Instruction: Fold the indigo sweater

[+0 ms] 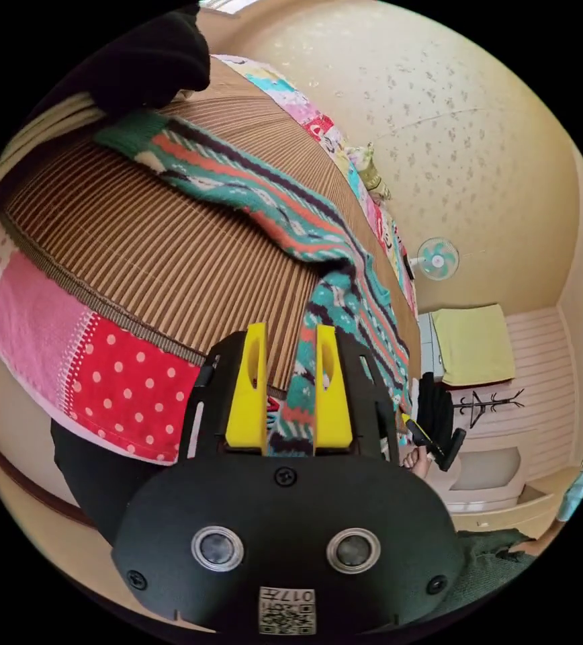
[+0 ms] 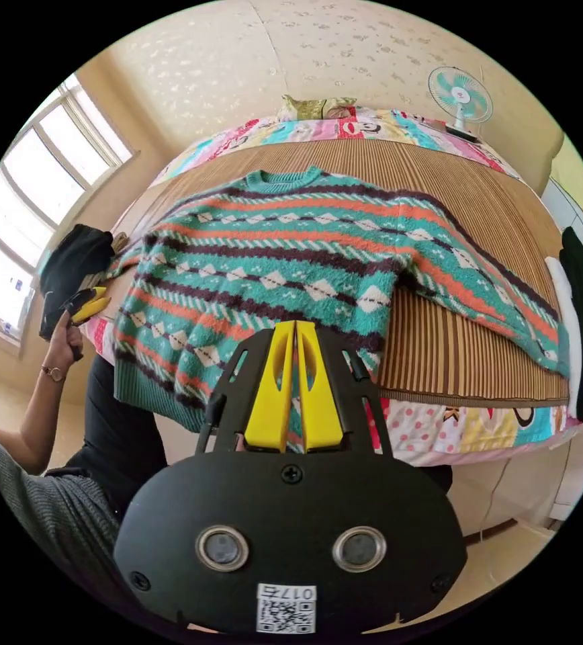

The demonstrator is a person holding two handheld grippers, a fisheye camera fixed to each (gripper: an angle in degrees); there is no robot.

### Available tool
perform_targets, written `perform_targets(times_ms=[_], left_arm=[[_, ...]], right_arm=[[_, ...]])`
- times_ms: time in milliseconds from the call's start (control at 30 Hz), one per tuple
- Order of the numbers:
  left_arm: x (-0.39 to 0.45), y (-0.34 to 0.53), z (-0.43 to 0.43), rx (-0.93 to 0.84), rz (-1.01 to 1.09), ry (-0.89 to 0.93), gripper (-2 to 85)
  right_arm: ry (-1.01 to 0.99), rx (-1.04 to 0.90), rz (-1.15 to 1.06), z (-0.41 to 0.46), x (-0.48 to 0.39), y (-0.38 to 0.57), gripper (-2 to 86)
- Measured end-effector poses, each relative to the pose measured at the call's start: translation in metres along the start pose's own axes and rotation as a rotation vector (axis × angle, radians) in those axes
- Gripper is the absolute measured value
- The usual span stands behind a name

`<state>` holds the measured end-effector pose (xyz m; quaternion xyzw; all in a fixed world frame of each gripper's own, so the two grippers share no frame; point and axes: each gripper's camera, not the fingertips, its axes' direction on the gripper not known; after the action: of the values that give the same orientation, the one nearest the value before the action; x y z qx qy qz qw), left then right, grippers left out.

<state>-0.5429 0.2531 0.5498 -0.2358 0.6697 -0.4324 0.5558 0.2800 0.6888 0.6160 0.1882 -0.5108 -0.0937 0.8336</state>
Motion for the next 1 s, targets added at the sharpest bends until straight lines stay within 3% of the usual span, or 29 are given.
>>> perform_targets(times_ms=[100,200,333,433,533,667,733,800,900,1000], left_arm=[[-0.054,-0.052,0.007,-0.043,-0.174,0.212,15.2],[-0.087,-0.08,0.017,0.029,-0.328,0.365,11.5],[-0.104,-0.094,0.026,0.162,-0.473,0.405,6.1],[-0.079,-0.098,0.024,0.286,-0.474,0.36,4.8],[0.013,-0.102,0.008,0.404,-0.208,0.146,4.4],[0.203,-0.07,0.045,0.385,0.439,0.015,4.5],[0.273,-0.037,0.09,0.296,0.712,-0.028,4.9],[0.334,0.001,0.184,-0.018,0.959,-0.149,6.0],[0.339,0.045,0.296,-0.409,0.985,-0.305,10.2],[0.308,0.078,0.313,-0.409,0.902,-0.232,11.0]], right_arm=[[-0.182,-0.028,0.044,0.025,0.021,-0.003,0.4],[-0.272,-0.065,0.098,0.062,0.036,-0.006,0.4],[-0.143,-0.018,-0.207,0.073,0.019,-0.015,0.3],[-0.286,0.054,-0.19,0.079,0.049,-0.003,0.3],[-0.505,0.055,-0.106,0.087,0.089,0.003,0.3],[-0.61,0.017,-0.066,0.094,0.11,0.004,0.3],[-0.607,0.019,-0.066,0.093,0.112,0.007,0.2],[-0.608,0.021,-0.066,0.092,0.113,0.009,0.2],[-0.629,0.02,-0.059,0.093,0.118,0.011,0.3],[-0.651,0.02,-0.053,0.093,0.121,0.013,0.3]])
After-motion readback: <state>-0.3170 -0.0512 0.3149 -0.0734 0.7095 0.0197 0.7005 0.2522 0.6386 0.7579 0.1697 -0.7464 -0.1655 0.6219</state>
